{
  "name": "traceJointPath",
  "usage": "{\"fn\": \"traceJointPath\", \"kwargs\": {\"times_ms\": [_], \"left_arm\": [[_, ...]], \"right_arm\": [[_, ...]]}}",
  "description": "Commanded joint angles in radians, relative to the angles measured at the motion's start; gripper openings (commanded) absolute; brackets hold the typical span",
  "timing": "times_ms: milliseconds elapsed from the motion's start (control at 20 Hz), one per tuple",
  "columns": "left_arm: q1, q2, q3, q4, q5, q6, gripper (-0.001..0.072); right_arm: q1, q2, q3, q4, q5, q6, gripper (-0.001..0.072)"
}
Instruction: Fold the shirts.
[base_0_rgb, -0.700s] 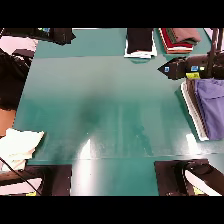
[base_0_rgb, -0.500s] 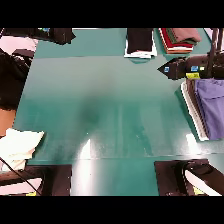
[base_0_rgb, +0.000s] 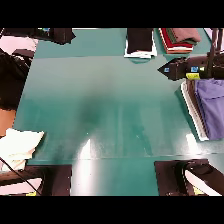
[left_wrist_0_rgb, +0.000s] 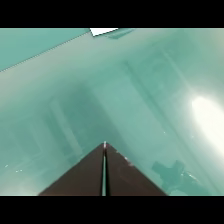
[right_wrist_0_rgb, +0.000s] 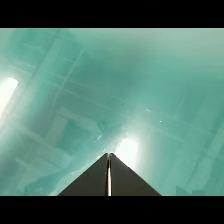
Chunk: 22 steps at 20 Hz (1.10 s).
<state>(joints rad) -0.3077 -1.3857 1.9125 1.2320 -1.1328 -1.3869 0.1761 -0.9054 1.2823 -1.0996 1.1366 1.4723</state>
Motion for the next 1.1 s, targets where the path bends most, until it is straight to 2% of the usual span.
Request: {"fn": "traceJointPath", "kwargs": {"times_ms": [0,50,100,250,350,450,700,750,800,850,1050], "left_arm": [[0.000,0.000,0.000,-0.027,0.015,0.000,0.0028],[0.000,0.000,0.000,-0.026,0.040,0.000,0.0027],[0.013,0.007,0.001,-0.018,0.010,-0.001,0.0027],[0.127,0.047,0.000,0.059,-0.216,-0.072,0.0027],[0.223,0.105,-0.050,0.114,-0.328,-0.079,0.0026],[0.304,0.209,-0.192,0.202,-0.365,-0.079,0.0027],[0.472,0.494,-0.729,0.421,-0.393,-0.082,0.0030],[0.499,0.532,-0.834,0.453,-0.397,-0.080,0.0134],[0.520,0.557,-0.923,0.473,-0.397,-0.083,0.0471],[0.535,0.569,-1.006,0.490,-0.394,-0.103,0.0665],[0.547,0.569,-1.209,0.546,-0.341,-0.134,0.0660]], "right_arm": [[0.001,-0.001,0.000,0.000,0.008,0.000,0.0015],[0.001,-0.001,0.000,0.000,0.012,0.000,0.0015],[0.001,-0.001,0.000,0.000,0.018,0.000,0.0015],[0.001,0.000,0.000,0.001,0.029,0.000,0.0015],[0.001,0.000,0.000,0.001,0.037,0.000,0.0015],[0.001,0.000,0.000,0.001,0.046,0.000,0.0015],[0.001,-0.001,0.000,0.001,0.049,0.000,0.0015],[0.001,-0.004,0.000,0.001,0.048,0.000,0.0015],[0.001,-0.008,0.000,0.001,0.049,0.000,0.0015],[0.001,-0.013,-0.001,0.001,0.052,0.000,0.0015],[0.002,-0.045,0.000,0.008,0.068,0.000,0.0015]]}}
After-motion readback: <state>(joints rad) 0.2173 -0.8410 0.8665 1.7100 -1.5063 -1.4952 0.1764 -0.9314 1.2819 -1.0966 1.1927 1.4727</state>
